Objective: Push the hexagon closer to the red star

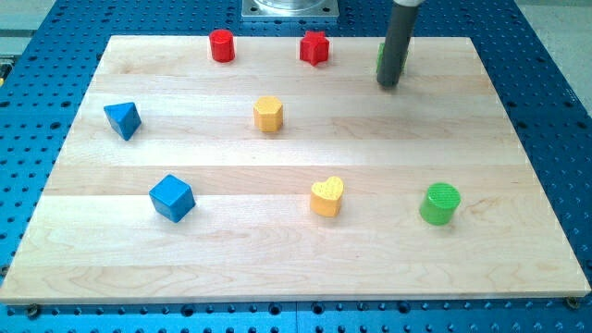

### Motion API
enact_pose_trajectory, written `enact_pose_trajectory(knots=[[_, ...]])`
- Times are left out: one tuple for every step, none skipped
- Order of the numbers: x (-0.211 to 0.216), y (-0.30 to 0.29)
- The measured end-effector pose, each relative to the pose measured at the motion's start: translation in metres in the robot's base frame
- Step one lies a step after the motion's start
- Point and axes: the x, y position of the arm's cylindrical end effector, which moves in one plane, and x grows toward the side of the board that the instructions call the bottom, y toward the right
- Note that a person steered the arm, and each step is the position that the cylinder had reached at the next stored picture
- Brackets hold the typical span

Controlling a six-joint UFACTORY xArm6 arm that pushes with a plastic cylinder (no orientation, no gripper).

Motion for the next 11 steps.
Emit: enact_pose_trajectory(knots=[[-0.015, 0.0], [0.023, -0.016], [0.101, -0.039], [0.152, -0.122], [0.159, -0.141], [0.149, -0.177], [0.144, -0.242], [0.124, -0.215], [0.116, -0.149], [0.119, -0.143], [0.06, -0.14]])
